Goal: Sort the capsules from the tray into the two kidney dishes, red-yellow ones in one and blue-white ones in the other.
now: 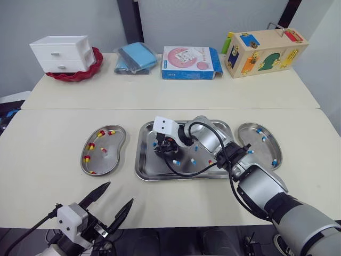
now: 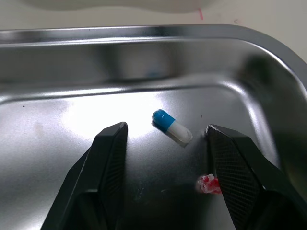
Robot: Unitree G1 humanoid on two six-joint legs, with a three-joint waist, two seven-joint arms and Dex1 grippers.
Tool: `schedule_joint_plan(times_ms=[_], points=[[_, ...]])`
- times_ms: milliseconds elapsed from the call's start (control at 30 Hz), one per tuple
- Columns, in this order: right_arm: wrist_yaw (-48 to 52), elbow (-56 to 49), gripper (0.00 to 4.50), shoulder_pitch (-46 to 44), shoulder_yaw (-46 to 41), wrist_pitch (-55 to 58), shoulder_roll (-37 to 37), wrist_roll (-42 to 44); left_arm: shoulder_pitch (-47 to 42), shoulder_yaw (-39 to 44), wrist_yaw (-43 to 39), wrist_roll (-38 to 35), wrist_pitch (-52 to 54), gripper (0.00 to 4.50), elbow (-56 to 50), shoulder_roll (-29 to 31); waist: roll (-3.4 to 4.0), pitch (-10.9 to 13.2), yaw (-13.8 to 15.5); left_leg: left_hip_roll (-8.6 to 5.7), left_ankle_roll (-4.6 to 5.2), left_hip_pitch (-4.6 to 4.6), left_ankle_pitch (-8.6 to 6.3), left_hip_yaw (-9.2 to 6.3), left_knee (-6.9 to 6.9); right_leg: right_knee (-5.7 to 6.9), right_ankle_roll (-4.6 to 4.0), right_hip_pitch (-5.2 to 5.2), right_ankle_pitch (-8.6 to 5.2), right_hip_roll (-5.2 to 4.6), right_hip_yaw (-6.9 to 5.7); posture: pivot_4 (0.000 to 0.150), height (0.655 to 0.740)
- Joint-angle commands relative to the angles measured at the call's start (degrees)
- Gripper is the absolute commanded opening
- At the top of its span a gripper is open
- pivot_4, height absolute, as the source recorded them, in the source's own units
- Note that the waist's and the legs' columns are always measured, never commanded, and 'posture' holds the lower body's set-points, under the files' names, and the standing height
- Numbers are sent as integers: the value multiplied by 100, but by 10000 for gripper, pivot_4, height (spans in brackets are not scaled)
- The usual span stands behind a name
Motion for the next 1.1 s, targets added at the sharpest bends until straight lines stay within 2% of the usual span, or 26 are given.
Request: schedule_joint_plan(times_ms=[33, 100, 400, 633, 767, 967, 1100], points=[[5, 27, 26617, -79, -144, -135, 77, -109, 72, 66, -2, -81, -150, 45000, 11, 67, 0, 0, -1, 0, 0, 0, 0, 0, 0, 0, 0, 0, 0, 0, 0, 1500, 7400], [24, 41, 22940, -53, -169, -148, 92, -155, 70, 71, 8, -82, -144, 45000, 21, 73, 1, 0, -1, 0, 0, 1, 0, 0, 0, 0, 0, 0, 0, 0, 0, 1500, 7400], [120, -41, 755, -7, -264, -146, 116, -204, 41, 72, 18, -88, -136, 45000, 46, 135, 1, 1, -3, 0, 0, 1, 0, 0, 0, 0, 0, 0, 0, 0, 0, 1500, 7400], [315, -434, 299, 111, -481, -50, 109, -36, 34, 42, 23, -145, -80, 45000, -45, 201, 2, 1, -3, 0, 0, -1, 0, 1, 0, 0, 0, -1, 0, 0, 0, 1500, 7400], [555, -1551, 299, 397, -748, 377, -171, 249, -26, 49, -160, -200, -117, 45000, -58, 384, 3, 2, 1, 0, 0, -4, 0, -2, 0, 0, 0, -1, 0, 0, -1, 1500, 7400], [968, -4216, 299, 1443, -1176, 1479, -1392, 763, -121, -155, -817, -252, -323, 45000, -21, 840, 3, 2, 103, -3, 0, -12, 0, -8, 0, -10, 0, 2, 0, -2, -7, 1500, 7400], [1063, -5597, 299, 2284, -1917, 2058, -2515, 1200, -406, -347, -1219, -328, -367, 45000, 84, 1116, 8, 5, 154, -2, 0, -10, 0, -7, 1, -8, 0, 1, 0, -1, -5, 1500, 7400]])
